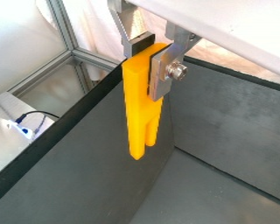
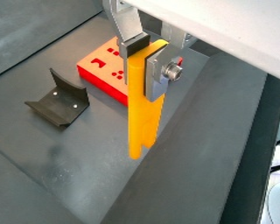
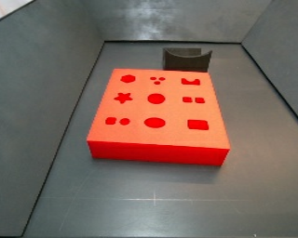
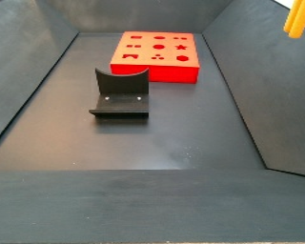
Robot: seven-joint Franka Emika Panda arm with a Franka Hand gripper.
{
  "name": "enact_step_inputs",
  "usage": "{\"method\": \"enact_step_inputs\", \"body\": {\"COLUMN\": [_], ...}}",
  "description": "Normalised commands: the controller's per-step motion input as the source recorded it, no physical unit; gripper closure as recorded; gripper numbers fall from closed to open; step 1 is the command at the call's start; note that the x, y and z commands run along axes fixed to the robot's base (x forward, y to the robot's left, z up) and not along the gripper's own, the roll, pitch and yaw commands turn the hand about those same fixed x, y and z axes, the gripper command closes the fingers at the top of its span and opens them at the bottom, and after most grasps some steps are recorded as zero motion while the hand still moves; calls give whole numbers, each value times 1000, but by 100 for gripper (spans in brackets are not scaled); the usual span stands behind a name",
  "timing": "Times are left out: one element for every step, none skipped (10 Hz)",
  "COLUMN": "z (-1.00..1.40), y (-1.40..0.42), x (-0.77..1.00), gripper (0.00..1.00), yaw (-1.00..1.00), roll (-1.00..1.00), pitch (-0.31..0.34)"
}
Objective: Pick up the square-circle object. Move up. Move to above the board. Insert the square-circle object.
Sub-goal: Move to above the board.
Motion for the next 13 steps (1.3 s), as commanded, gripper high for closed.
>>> {"method": "enact_step_inputs", "body": {"z": [31, 31, 31, 31, 31, 31, 31, 31, 31, 31, 31, 31, 31], "y": [6, 6, 6, 6, 6, 6, 6, 6, 6, 6, 6, 6, 6], "x": [-202, -202, -202, -202, -202, -202, -202, -202, -202, -202, -202, -202, -202], "gripper": [100, 100, 100, 100, 100, 100, 100, 100, 100, 100, 100, 100, 100], "yaw": [-9, -9, -9, -9, -9, -9, -9, -9, -9, -9, -9, -9, -9], "roll": [-2, -2, -2, -2, -2, -2, -2, -2, -2, -2, -2, -2, -2], "pitch": [67, 67, 67, 67, 67, 67, 67, 67, 67, 67, 67, 67, 67]}}
